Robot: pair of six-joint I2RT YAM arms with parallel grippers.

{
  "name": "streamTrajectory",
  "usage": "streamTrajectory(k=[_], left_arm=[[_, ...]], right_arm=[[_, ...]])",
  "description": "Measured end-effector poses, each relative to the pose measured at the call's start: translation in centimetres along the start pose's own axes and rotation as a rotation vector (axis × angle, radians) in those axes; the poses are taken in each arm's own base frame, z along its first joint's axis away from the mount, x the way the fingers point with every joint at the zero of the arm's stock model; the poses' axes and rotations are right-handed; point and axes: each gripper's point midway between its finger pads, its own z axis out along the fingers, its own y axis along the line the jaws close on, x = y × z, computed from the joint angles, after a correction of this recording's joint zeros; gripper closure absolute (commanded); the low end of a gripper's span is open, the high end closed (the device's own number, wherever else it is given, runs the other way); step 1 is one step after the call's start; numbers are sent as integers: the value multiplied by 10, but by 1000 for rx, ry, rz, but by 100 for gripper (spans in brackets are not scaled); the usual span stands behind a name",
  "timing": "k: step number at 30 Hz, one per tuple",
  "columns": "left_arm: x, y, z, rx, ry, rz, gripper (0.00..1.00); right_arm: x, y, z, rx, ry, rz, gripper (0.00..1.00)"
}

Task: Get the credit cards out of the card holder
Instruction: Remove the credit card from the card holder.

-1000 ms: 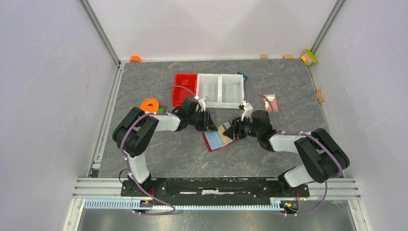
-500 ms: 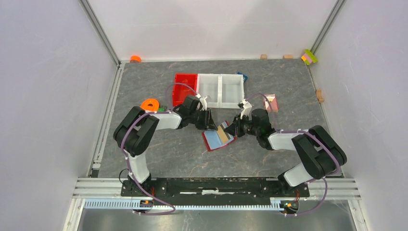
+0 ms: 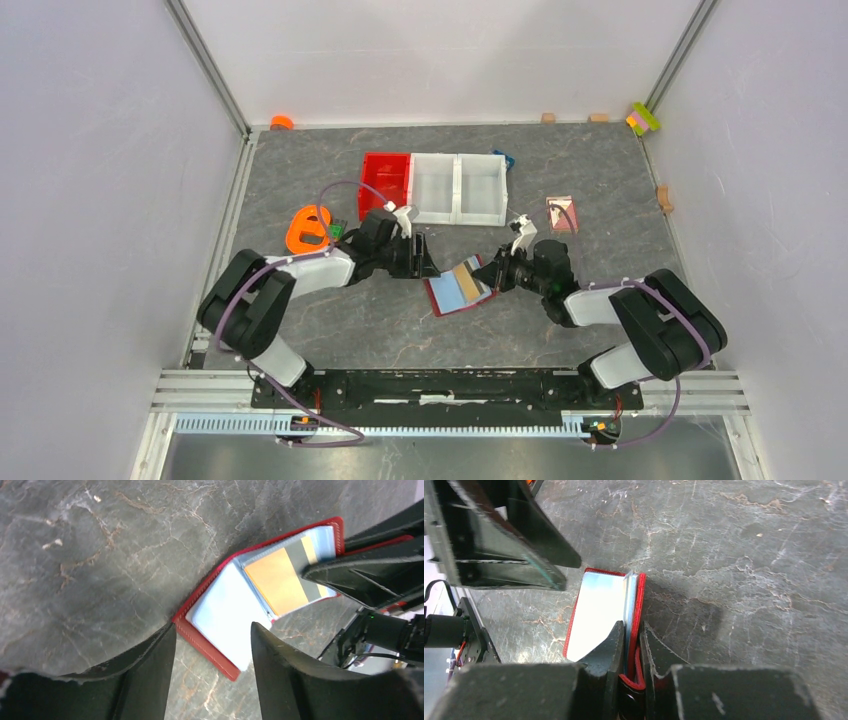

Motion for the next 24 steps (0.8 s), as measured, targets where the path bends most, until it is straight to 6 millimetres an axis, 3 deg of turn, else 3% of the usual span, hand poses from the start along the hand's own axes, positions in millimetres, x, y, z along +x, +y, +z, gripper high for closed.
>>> streamTrajectory(k=[5, 10, 19, 24], left_arm=[[2, -6, -19, -3, -39, -37, 39], [23, -1, -21, -17, 1, -119, 43], [42, -7, -3, -3, 60, -197, 52], [40, -14, 7, 36, 62, -229, 61]], right_arm=[[-1, -3, -4, 16, -24, 15, 100], [-2, -2, -4, 12, -33, 19, 100], [-2, -2, -4, 7, -37, 21, 100], [-4, -3, -5, 11, -42, 19, 100]])
